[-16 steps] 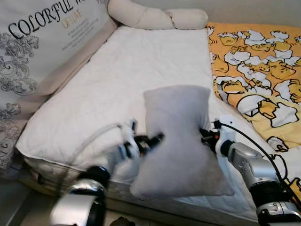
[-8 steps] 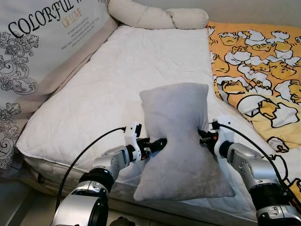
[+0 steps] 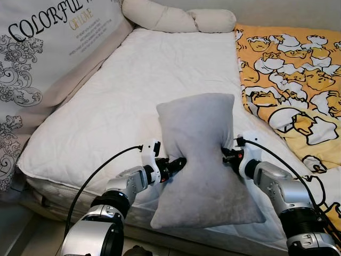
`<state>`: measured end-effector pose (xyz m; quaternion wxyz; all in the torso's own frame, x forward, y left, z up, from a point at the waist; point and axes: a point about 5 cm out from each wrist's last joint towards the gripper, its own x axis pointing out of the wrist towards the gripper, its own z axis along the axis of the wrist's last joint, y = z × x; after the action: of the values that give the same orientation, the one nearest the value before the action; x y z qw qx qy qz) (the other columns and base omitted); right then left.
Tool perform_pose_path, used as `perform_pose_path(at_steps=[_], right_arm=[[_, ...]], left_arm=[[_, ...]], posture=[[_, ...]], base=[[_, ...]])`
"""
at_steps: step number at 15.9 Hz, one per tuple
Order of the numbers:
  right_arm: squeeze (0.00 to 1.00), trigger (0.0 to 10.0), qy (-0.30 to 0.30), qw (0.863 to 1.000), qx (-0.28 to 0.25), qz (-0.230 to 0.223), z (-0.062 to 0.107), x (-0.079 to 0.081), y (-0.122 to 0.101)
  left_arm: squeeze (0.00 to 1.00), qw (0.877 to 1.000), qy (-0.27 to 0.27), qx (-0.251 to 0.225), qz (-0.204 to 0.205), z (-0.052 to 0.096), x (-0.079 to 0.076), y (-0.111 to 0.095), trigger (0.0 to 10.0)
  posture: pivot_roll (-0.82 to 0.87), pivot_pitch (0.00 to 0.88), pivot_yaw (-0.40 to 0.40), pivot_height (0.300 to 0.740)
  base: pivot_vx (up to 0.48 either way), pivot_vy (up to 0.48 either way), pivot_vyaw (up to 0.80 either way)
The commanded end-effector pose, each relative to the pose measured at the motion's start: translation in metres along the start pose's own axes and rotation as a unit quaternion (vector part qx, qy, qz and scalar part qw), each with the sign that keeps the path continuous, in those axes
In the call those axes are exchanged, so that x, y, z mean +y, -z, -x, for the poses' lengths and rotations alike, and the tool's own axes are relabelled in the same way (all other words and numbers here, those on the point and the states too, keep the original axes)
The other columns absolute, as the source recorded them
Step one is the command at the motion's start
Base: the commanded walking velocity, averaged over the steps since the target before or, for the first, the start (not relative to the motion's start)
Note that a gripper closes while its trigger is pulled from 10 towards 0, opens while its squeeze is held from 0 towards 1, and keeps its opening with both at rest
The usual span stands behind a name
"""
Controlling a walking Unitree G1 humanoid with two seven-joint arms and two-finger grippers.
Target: Clean up the room
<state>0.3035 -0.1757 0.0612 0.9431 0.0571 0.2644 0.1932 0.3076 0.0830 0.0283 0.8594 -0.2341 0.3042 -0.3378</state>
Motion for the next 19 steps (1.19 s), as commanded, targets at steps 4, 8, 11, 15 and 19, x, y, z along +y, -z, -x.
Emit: perform_pose_path(at_steps=[4, 8, 11, 15, 19], right_arm=[[0.0, 0.0, -0.027, 1.0, 0.014, -0.001, -0.007, 0.018, 0.006], [0.0, 0.0, -0.012, 0.999, 0.003, -0.034, -0.011, 0.021, 0.004], [0.0, 0.0, -0.004, 0.999, -0.002, -0.047, -0.012, 0.022, 0.004], [0.0, 0.0, -0.001, 0.997, -0.023, -0.078, -0.013, 0.025, -0.003], [0.0, 0.0, -0.029, 0.996, -0.055, -0.059, -0.014, 0.036, -0.009]], left_arm=[[0.0, 1.0, -0.002, 0.025, -0.012, -0.008, -0.008, 0.009, 0.0], [0.0, 1.0, -0.011, 0.008, -0.01, -0.005, -0.006, 0.002, 0.0], [0.0, 1.0, -0.017, -0.003, -0.021, -0.002, -0.003, -0.003, 0.0], [0.0, 0.999, -0.016, -0.005, -0.039, -0.002, -0.005, -0.01, 0.0], [0.0, 0.999, -0.02, -0.022, -0.028, -0.002, -0.008, -0.019, 0.0]], posture=[[-0.04, 0.0, 0.023, 0.74], [-0.03, 0.0, 0.033, 0.74], [-0.03, 0.0, 0.045, 0.74], [-0.03, 0.0, 0.058, 0.74], [-0.02, 0.0, 0.058, 0.74]], base=[[0.0, 0.0, 0.0], [0.0, 0.0, 0.0], [0.0, 0.0, 0.0], [0.0, 0.0, 0.0], [0.0, 0.0, 0.0]])
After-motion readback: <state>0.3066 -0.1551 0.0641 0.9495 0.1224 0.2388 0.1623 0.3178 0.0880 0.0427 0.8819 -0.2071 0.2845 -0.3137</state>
